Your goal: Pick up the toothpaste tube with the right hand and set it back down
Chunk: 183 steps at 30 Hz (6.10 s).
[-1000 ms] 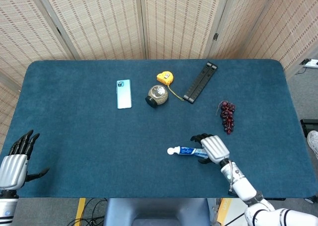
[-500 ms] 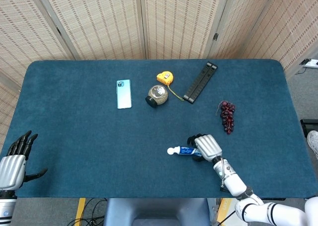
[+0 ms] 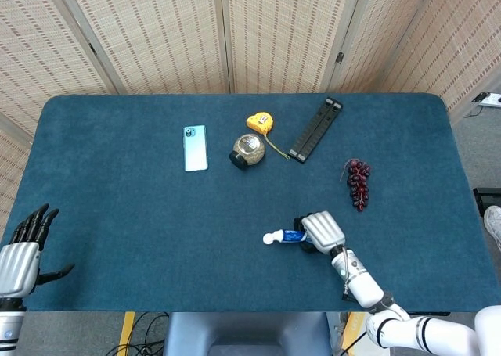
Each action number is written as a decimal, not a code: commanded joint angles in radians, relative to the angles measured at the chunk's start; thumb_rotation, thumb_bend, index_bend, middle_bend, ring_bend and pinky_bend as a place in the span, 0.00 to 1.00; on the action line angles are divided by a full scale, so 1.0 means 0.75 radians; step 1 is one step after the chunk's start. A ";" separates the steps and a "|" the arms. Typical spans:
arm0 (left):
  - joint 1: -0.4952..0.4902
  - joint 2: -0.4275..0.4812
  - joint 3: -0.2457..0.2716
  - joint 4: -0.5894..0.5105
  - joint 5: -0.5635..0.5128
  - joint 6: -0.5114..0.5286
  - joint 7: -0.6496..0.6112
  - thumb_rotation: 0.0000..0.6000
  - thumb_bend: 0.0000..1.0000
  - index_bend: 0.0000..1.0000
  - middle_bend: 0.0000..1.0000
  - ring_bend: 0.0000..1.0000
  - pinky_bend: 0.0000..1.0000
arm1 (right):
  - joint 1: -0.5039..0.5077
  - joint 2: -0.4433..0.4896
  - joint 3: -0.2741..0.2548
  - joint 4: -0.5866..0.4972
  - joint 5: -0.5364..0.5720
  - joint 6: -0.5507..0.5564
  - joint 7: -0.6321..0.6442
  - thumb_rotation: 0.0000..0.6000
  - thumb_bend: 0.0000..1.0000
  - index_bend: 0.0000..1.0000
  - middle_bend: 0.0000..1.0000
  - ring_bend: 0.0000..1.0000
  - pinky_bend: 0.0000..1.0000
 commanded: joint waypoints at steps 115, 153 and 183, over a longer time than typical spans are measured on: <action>-0.704 -0.247 -0.209 -0.274 0.059 -0.377 -0.258 0.00 0.00 0.02 0.02 0.02 0.14 | 0.355 -0.300 0.149 0.036 -0.324 0.214 0.920 1.00 0.57 0.70 0.67 0.61 0.65; -0.787 -0.266 -0.144 -0.226 0.057 -0.479 -0.049 0.00 0.00 0.00 0.02 0.01 0.14 | 0.376 -0.375 0.194 0.039 -0.262 0.206 0.888 1.00 0.67 0.77 0.73 0.65 0.68; -0.710 -0.190 -0.138 -0.174 -0.009 -0.399 -0.140 0.00 0.00 0.00 0.02 0.01 0.14 | 0.376 -0.030 0.090 0.001 -0.090 -0.106 0.480 1.00 0.66 0.78 0.66 0.61 0.66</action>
